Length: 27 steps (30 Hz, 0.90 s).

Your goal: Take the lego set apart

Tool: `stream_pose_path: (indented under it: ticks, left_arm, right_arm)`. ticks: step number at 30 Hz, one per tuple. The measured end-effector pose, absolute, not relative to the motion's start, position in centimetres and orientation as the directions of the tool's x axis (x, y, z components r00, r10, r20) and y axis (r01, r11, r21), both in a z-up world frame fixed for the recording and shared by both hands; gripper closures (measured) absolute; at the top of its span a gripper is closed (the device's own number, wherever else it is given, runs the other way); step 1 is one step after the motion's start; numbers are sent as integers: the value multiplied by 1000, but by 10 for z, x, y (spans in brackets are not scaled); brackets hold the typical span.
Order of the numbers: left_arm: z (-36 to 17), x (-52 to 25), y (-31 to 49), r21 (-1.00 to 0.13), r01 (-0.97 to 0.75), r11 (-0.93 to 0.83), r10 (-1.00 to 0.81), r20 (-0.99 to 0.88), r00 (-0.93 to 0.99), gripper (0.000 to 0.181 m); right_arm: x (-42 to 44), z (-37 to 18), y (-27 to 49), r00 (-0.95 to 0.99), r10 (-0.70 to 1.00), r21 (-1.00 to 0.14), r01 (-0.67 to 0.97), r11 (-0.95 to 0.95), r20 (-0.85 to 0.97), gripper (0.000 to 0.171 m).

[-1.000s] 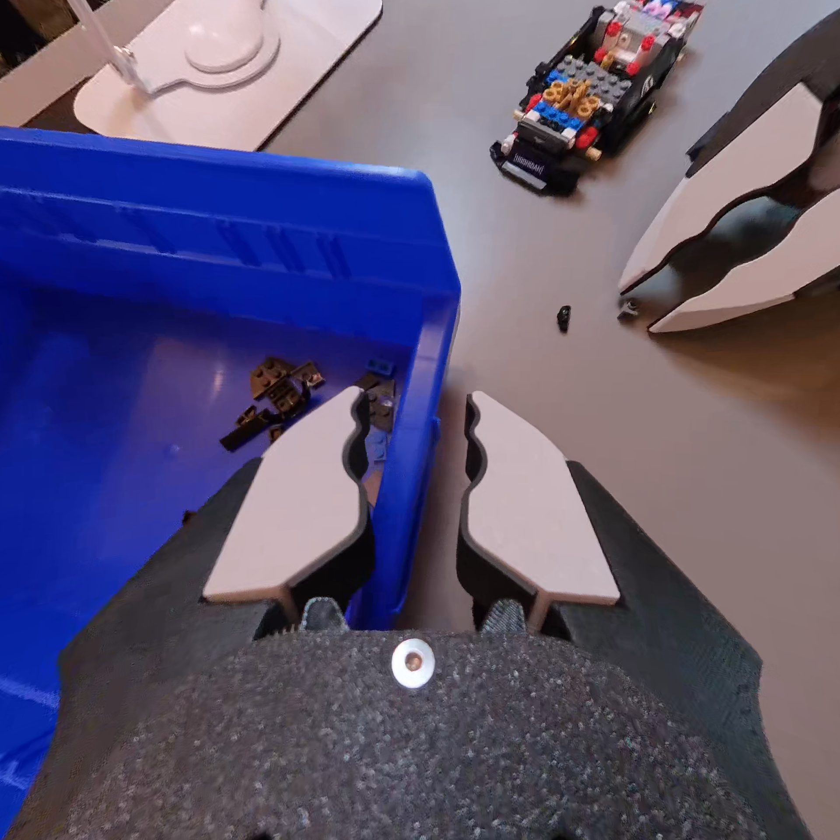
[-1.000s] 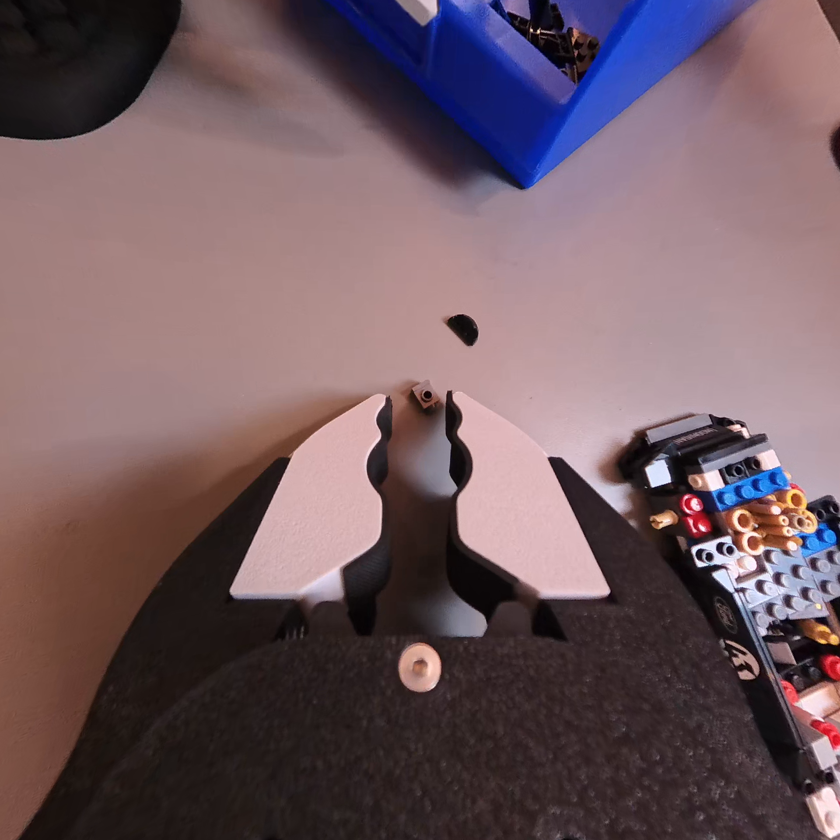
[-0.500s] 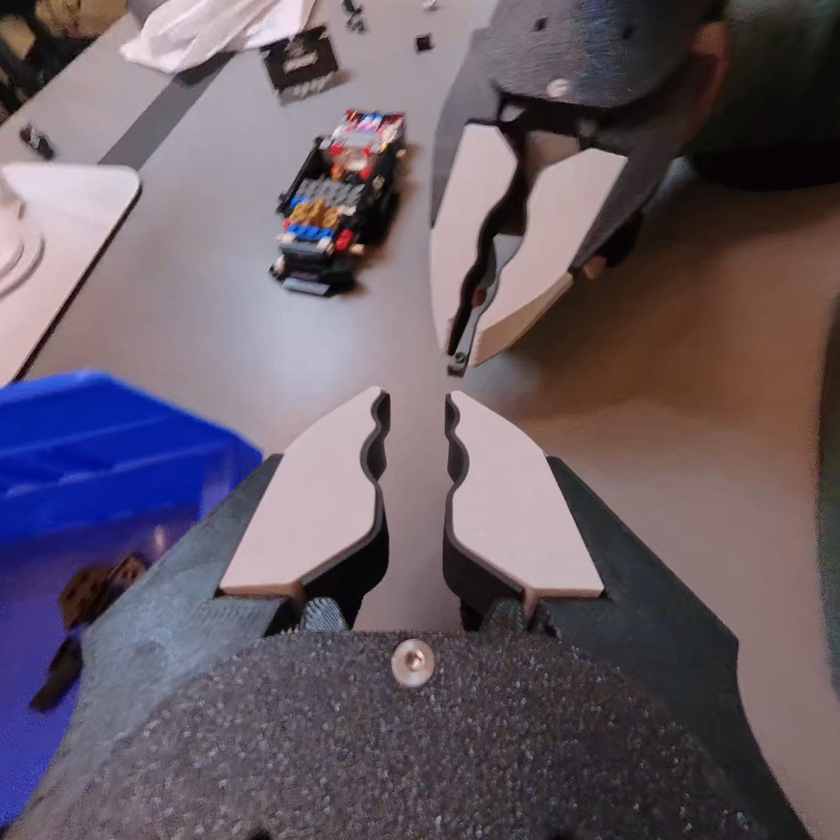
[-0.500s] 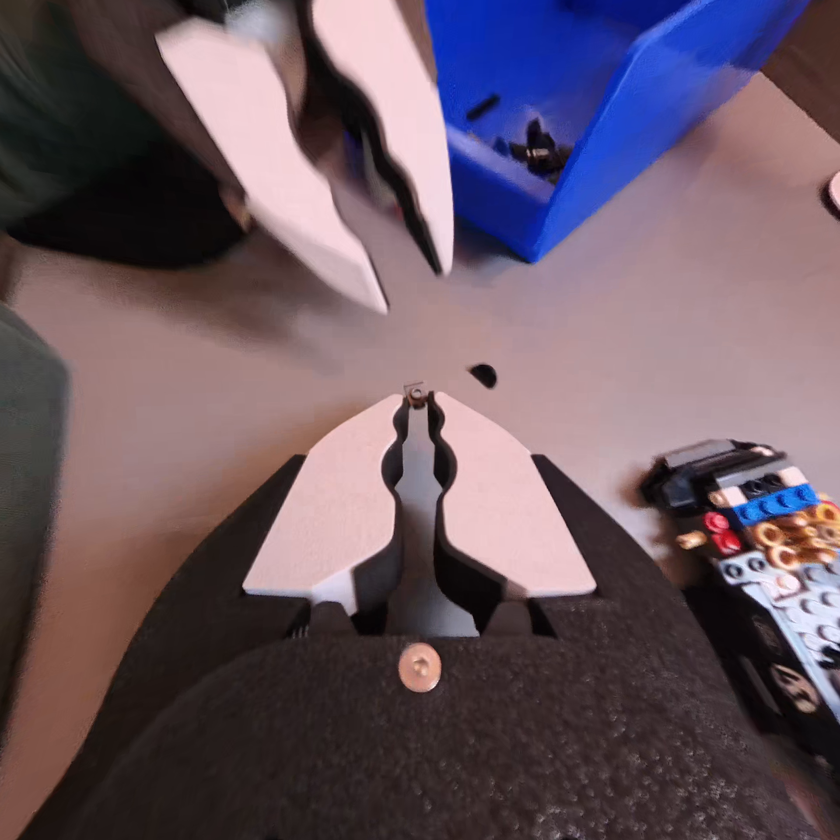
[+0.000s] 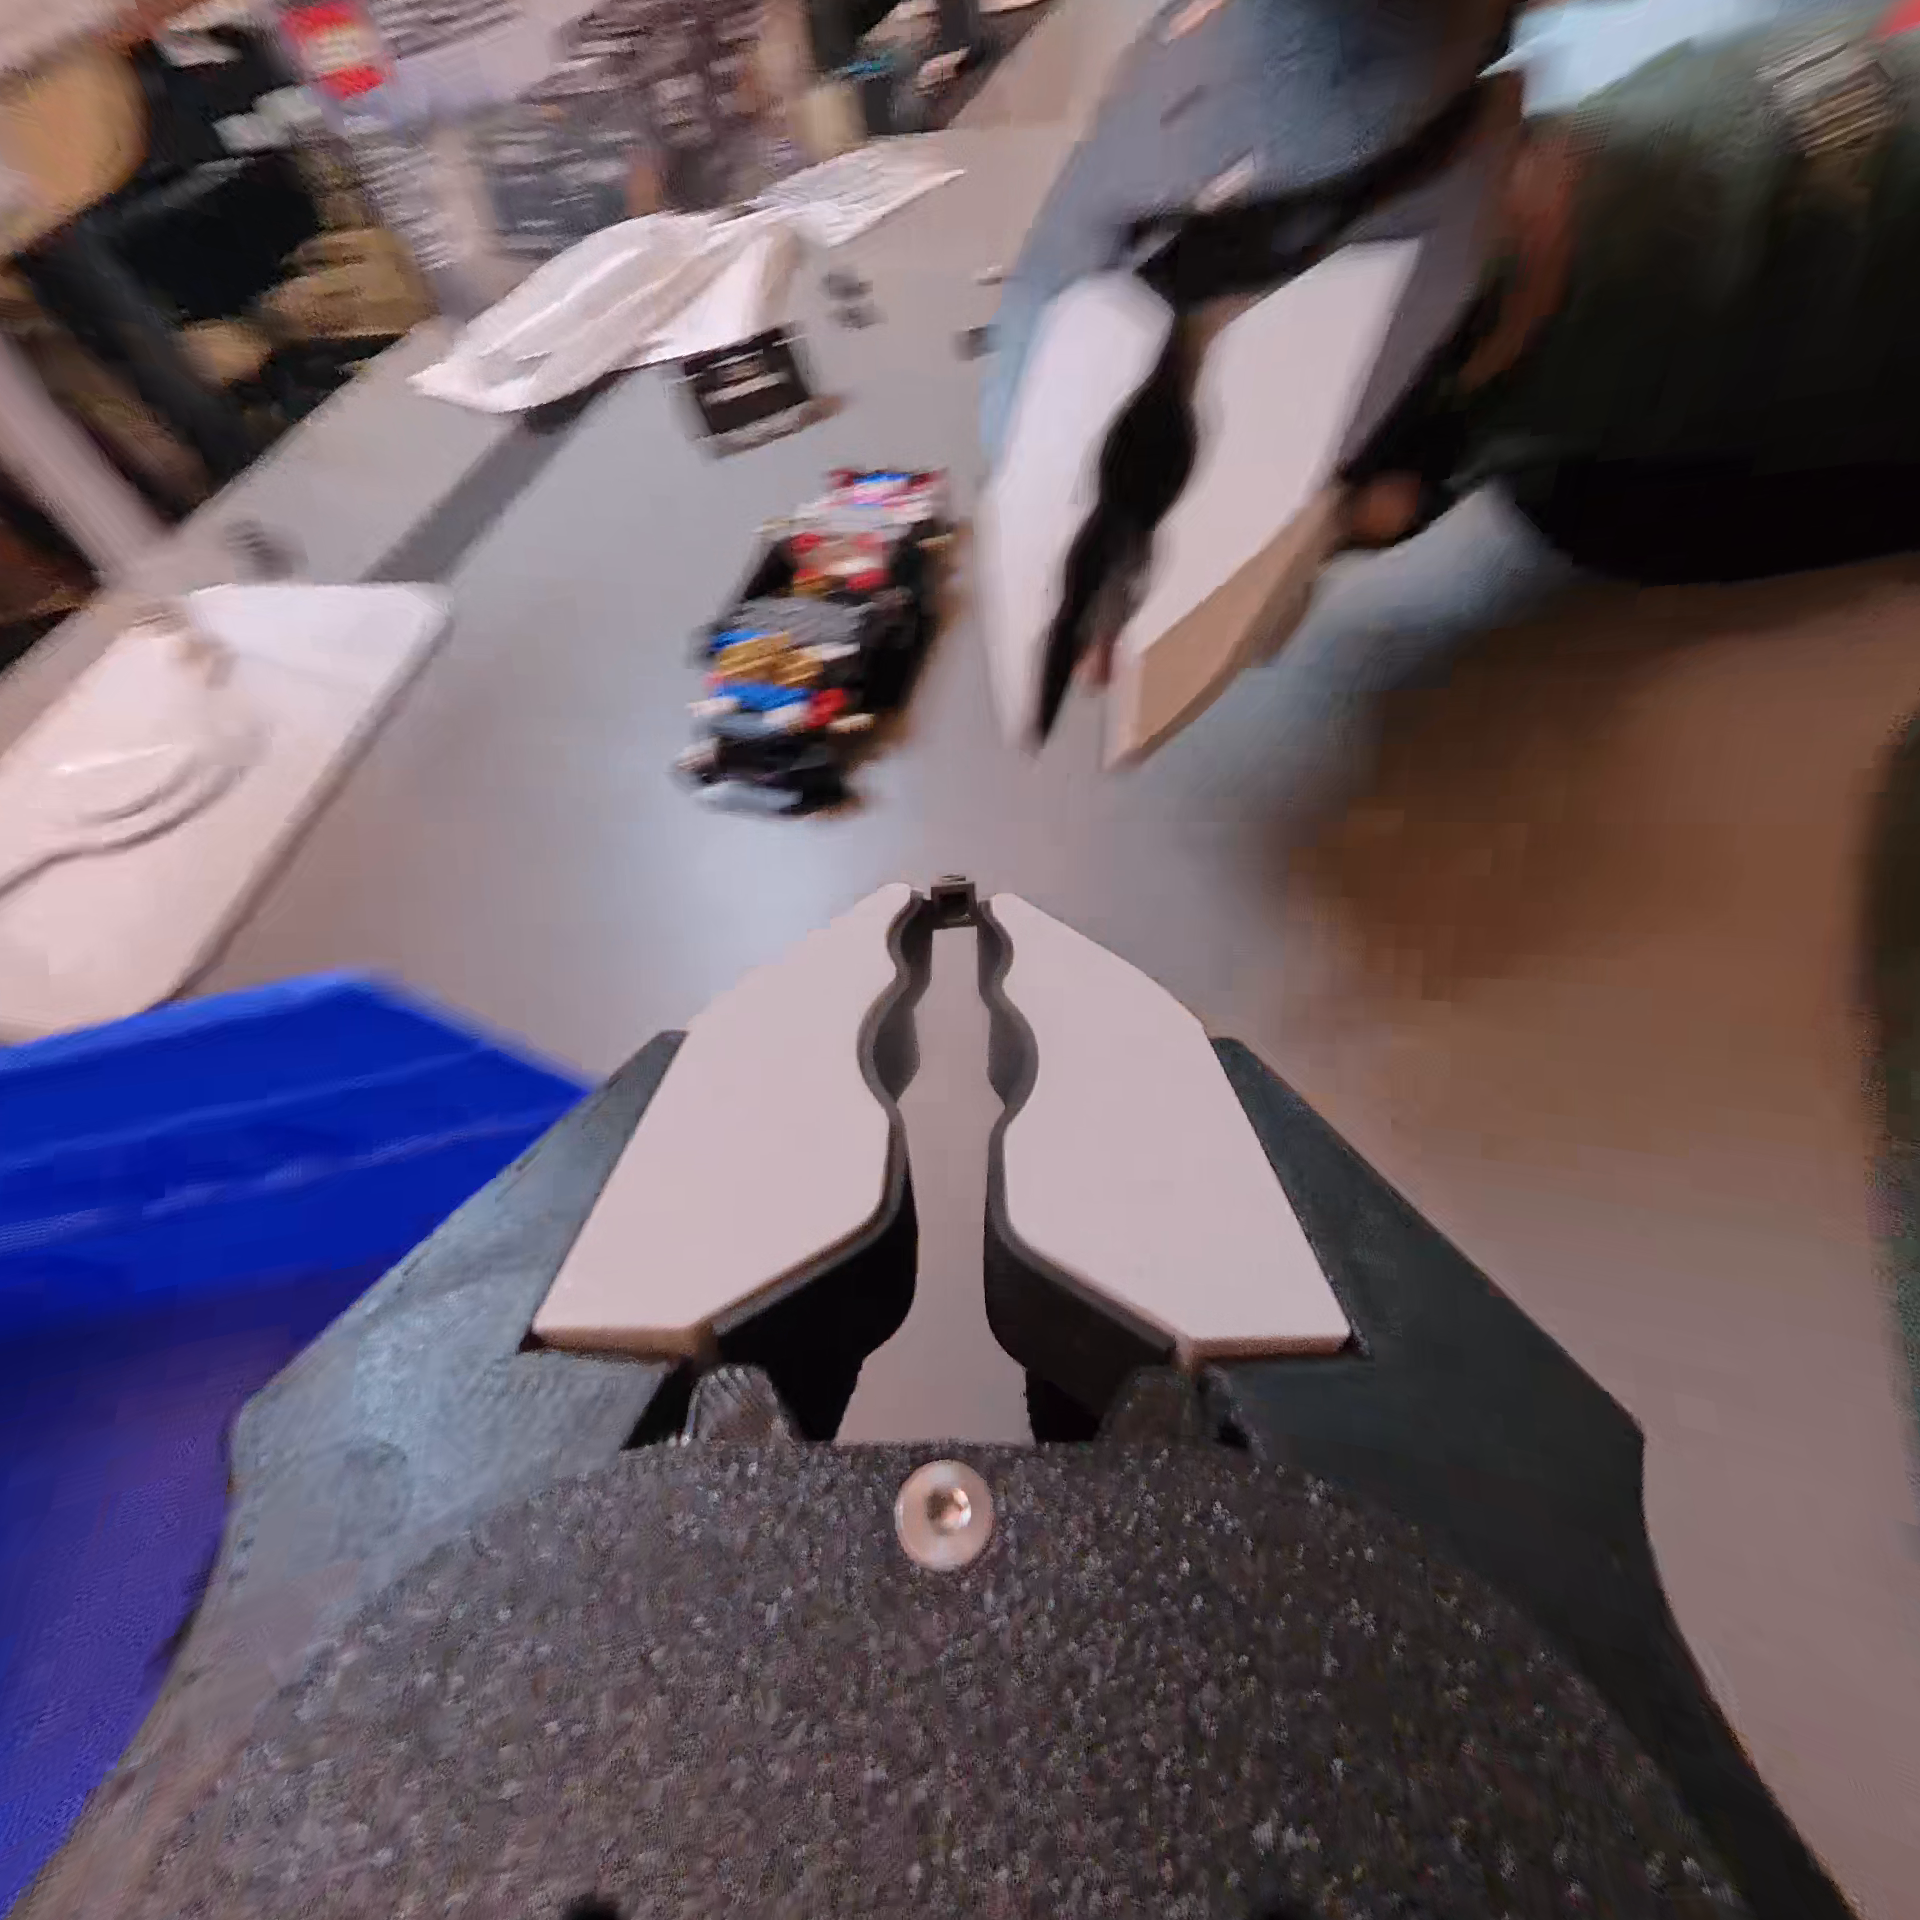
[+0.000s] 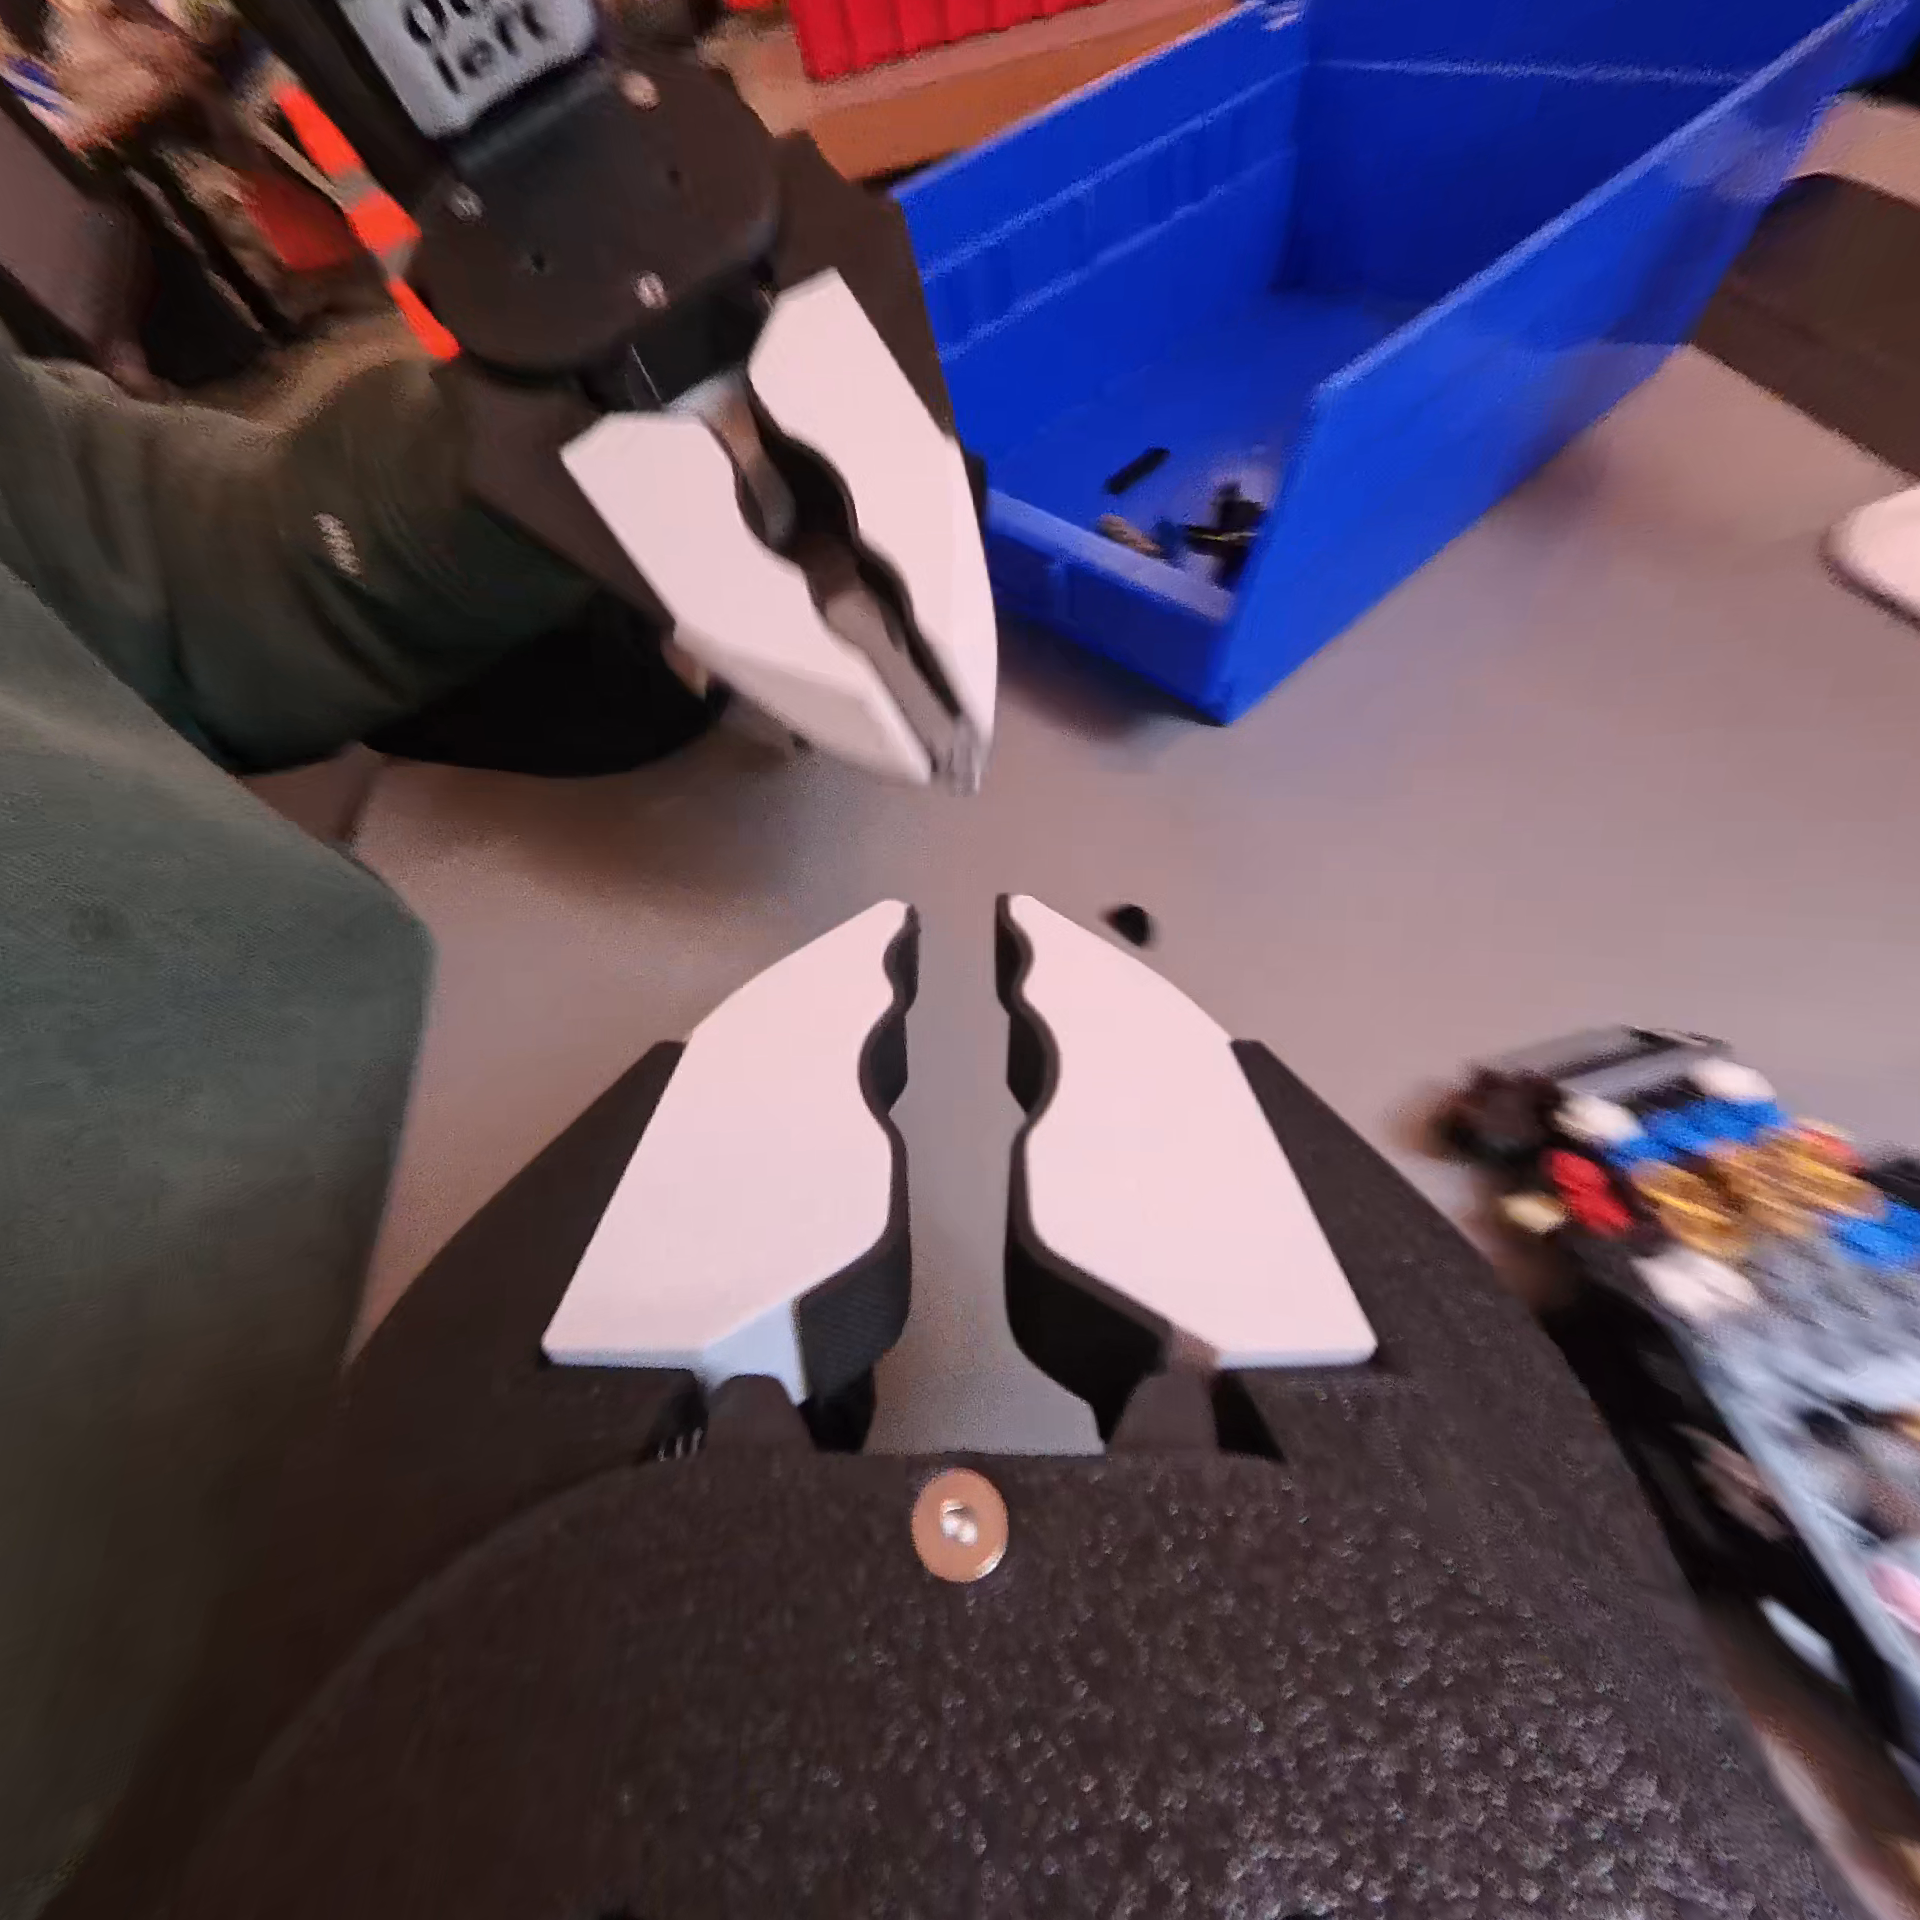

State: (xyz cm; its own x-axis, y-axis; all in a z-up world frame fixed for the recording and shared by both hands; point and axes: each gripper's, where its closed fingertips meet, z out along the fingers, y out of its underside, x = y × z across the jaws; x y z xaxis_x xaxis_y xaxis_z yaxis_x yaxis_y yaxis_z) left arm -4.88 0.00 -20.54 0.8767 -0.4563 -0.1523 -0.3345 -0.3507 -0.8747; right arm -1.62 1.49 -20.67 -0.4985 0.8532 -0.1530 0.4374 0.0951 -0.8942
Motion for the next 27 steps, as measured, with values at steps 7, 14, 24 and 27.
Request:
stream_pose_path:
  ticks: [7, 14, 24, 27]
  left_arm:
    - [-219, -171, -12, -808, -79, -583, 85, -158, 984, 172]
    - [-233, -164, -11, -783, 11, -622, 65, -38, 997, 138]
    - [-209, -44, 7, -905, -199, -376, -424, -23, 905, 159]
    - [-218, -3, 7, -902, -91, -421, -527, 162, 835, 158]
  right_arm:
    - [72, -234, 91, -436, 899, -675, 675, 298, -40, 149]
    - [98, -284, 78, -460, 884, -542, 764, 349, -79, 148]
    - [74, -270, 65, -485, 871, -665, 676, 318, -76, 168]
    - [56, -248, 50, -519, 854, -759, 568, 317, -32, 168]
